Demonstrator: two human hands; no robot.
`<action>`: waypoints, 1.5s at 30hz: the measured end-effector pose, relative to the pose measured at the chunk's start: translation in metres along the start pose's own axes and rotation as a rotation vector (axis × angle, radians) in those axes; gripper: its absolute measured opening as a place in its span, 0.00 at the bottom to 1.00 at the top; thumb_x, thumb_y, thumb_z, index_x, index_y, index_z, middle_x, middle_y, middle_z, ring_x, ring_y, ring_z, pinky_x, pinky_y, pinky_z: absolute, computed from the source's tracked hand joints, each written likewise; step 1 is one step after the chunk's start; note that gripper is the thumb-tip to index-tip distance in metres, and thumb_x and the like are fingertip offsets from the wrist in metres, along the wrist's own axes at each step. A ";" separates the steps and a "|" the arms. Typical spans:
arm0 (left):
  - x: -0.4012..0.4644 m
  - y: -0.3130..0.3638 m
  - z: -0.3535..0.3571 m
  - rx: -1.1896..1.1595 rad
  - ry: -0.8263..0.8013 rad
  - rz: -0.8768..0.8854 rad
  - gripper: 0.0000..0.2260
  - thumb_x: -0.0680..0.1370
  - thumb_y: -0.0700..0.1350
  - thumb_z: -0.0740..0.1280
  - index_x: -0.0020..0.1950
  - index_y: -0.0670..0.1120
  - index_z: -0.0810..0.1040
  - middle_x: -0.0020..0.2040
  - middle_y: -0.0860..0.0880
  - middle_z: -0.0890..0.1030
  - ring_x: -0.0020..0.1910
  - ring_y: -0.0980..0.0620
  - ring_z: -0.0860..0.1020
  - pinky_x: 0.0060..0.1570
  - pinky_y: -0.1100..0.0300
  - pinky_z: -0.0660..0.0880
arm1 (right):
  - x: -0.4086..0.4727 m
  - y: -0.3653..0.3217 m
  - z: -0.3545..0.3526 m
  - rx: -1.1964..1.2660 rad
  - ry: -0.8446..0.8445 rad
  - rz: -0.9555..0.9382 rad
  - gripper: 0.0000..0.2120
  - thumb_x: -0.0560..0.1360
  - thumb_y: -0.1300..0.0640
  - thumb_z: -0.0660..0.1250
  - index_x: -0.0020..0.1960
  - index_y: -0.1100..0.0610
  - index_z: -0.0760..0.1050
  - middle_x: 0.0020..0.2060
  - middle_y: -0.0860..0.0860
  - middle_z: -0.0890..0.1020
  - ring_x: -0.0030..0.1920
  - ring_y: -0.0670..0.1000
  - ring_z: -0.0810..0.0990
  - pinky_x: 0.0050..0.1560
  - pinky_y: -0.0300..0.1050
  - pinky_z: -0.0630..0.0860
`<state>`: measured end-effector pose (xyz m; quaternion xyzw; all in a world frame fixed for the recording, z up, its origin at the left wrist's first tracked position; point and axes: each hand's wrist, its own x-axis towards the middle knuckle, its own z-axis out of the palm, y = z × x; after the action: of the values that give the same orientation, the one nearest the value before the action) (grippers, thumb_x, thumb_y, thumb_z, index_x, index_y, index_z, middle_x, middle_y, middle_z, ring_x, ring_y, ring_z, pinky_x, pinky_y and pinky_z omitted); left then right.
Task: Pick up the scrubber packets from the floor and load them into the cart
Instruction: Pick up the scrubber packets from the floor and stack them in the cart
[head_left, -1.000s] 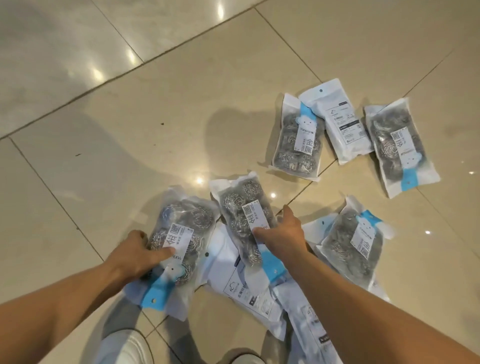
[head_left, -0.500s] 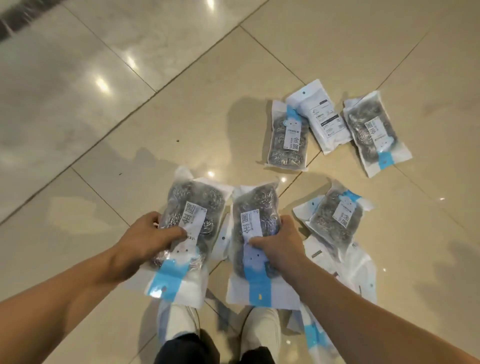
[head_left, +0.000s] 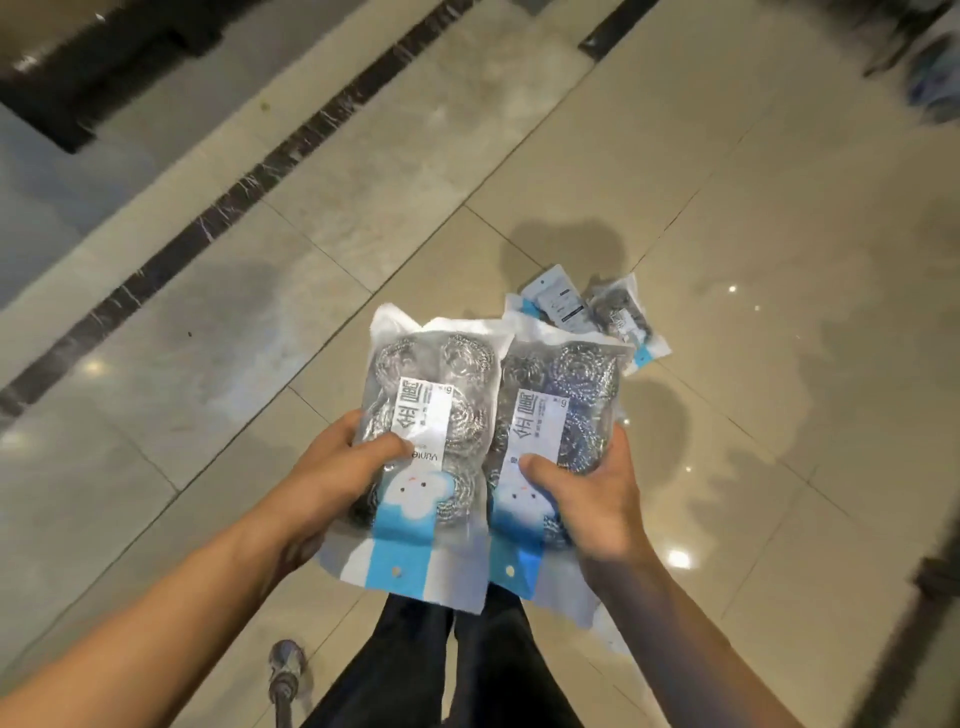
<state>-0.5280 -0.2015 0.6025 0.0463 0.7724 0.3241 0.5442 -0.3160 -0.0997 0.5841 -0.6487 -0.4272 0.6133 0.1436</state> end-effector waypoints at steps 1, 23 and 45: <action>-0.024 0.009 0.000 -0.021 -0.006 0.021 0.09 0.77 0.43 0.72 0.56 0.51 0.80 0.46 0.47 0.89 0.46 0.46 0.87 0.51 0.48 0.82 | -0.017 -0.013 -0.009 0.036 -0.019 -0.013 0.35 0.66 0.62 0.81 0.67 0.44 0.72 0.53 0.48 0.88 0.53 0.53 0.88 0.60 0.61 0.82; -0.099 0.157 0.035 0.385 -0.563 0.400 0.09 0.78 0.37 0.72 0.54 0.49 0.80 0.41 0.54 0.89 0.36 0.57 0.86 0.37 0.61 0.79 | -0.196 -0.080 -0.064 0.637 0.517 -0.039 0.31 0.70 0.73 0.77 0.61 0.44 0.74 0.49 0.52 0.89 0.51 0.58 0.88 0.58 0.63 0.82; -0.288 -0.053 0.256 1.076 -1.303 0.518 0.07 0.77 0.39 0.73 0.54 0.41 0.81 0.35 0.46 0.85 0.30 0.52 0.79 0.30 0.64 0.74 | -0.453 0.157 -0.098 1.176 1.371 0.034 0.32 0.71 0.74 0.75 0.62 0.43 0.73 0.45 0.45 0.89 0.44 0.48 0.89 0.40 0.41 0.83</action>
<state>-0.1743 -0.2499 0.7563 0.6450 0.3219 -0.0610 0.6904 -0.1133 -0.4905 0.7973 -0.6999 0.1443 0.2135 0.6661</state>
